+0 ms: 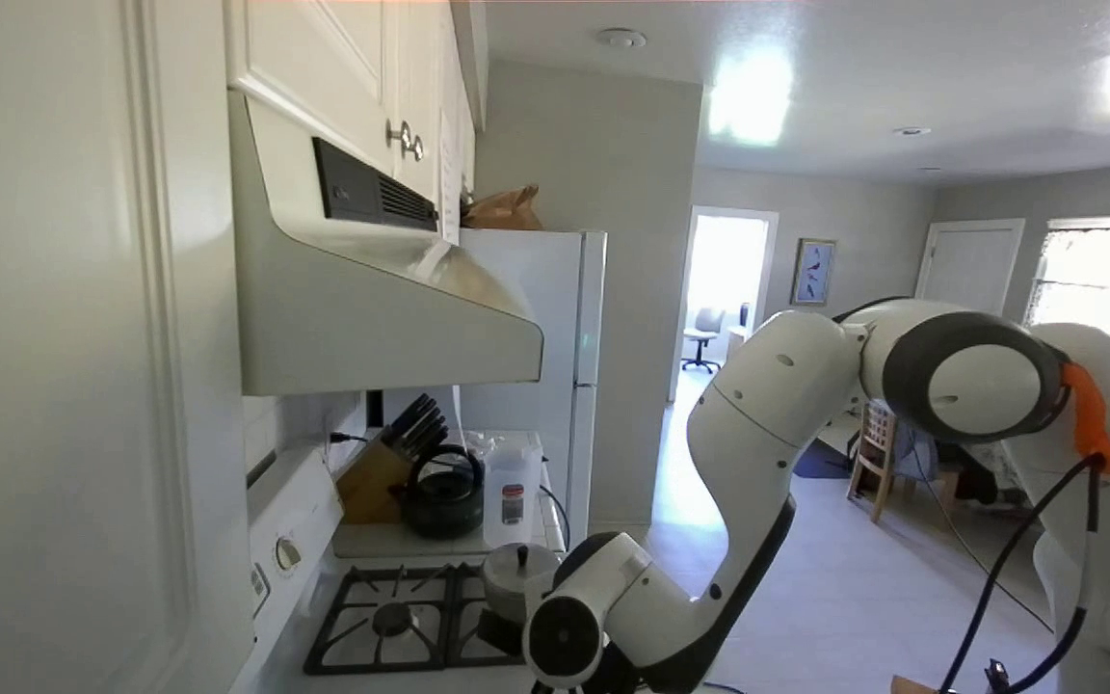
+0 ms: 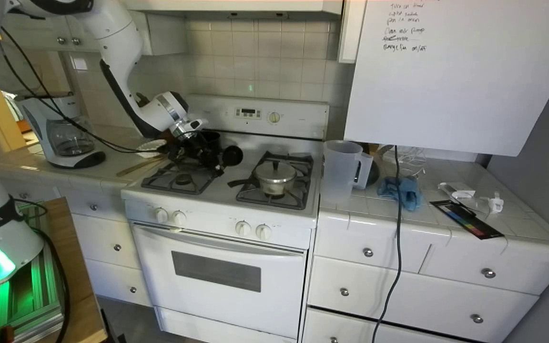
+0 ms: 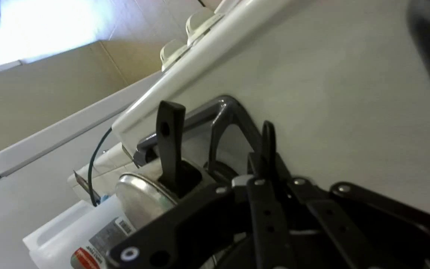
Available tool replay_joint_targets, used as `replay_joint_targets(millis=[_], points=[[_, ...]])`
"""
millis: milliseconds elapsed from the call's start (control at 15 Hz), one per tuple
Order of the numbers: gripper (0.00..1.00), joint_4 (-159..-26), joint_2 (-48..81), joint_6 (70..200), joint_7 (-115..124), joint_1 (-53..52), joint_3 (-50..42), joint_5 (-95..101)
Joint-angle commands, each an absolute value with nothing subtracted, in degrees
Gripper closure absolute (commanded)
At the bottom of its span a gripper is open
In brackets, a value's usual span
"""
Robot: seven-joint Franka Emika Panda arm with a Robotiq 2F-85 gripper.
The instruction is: Pick up the black cup from the stove and put it in the pot
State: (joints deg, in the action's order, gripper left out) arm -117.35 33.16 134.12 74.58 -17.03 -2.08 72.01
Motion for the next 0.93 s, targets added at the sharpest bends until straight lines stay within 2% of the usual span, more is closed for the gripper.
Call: replay_joint_targets(millis=[0, 400, 467, 733, 800, 867], points=[[0.99, -122.9, 27.2, 135.7, 77.2, -16.3, 1.9, 78.0], [0.99, -127.1, 21.8, 137.6, 79.3, -15.1, 6.1, 83.3], [0.94, -123.6, 25.3, 135.7, 76.7, -15.1, 6.8, 80.6], [0.94, -125.3, 23.3, 135.9, 77.1, -14.6, 7.1, 80.9], [0.99, -125.9, 23.1, 134.5, 77.3, -14.6, 6.7, 80.7], [0.99, -126.0, 23.0, 134.4, 77.4, -14.4, 6.7, 81.0]])
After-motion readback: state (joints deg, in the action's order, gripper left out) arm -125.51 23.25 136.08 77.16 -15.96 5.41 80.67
